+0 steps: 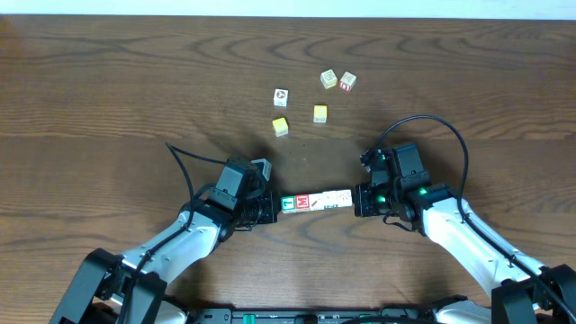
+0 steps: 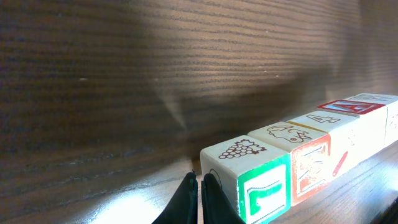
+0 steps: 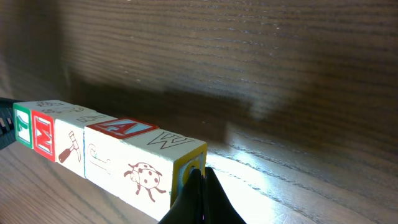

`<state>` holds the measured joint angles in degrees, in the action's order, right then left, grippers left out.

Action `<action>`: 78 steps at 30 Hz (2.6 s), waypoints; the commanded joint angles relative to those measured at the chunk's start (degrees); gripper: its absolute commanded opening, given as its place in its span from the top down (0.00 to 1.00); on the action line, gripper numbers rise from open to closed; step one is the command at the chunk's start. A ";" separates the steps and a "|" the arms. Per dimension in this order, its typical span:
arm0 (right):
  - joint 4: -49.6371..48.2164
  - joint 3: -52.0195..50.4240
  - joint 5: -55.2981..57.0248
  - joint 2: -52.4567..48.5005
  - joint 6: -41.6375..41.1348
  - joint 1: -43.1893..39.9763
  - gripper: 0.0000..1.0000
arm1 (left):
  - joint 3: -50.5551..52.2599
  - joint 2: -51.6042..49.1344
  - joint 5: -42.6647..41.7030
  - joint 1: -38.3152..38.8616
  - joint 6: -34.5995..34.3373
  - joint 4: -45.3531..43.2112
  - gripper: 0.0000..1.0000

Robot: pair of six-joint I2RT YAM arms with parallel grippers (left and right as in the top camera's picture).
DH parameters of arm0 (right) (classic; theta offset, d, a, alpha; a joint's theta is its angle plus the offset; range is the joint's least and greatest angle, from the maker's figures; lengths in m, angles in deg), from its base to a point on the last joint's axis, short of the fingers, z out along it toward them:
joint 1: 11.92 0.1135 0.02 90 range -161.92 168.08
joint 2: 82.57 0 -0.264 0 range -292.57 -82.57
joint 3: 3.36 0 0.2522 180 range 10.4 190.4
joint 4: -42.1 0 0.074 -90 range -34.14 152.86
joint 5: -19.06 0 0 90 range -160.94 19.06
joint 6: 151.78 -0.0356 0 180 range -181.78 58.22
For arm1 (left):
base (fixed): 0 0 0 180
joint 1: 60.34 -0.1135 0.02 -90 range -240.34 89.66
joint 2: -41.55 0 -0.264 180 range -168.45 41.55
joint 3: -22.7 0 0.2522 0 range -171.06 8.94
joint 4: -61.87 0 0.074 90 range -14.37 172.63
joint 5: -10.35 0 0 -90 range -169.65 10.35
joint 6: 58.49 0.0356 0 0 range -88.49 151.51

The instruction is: Lift 5 blocks

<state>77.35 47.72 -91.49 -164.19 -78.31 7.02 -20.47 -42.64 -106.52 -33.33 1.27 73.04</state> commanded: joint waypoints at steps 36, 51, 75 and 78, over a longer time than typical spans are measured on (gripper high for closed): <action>3.15 4.31 -10.97 1.18 -0.57 2.91 0.99 | -4.70 3.78 -8.52 1.11 -0.50 -1.01 0.93; 3.78 4.37 -9.22 1.18 0.37 2.80 0.99 | -4.70 3.78 -8.52 1.11 -0.46 -0.90 0.93; 5.55 6.60 -8.39 1.16 0.94 2.80 0.99 | -4.70 3.82 -10.23 1.11 1.25 0.15 0.93; 5.57 6.60 -8.39 1.16 0.96 2.80 0.99 | -4.70 3.82 -10.67 1.11 1.95 0.17 0.93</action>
<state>83.65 52.49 -88.87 -164.15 -77.83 7.02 -21.87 -39.99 -108.01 -33.66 1.71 74.57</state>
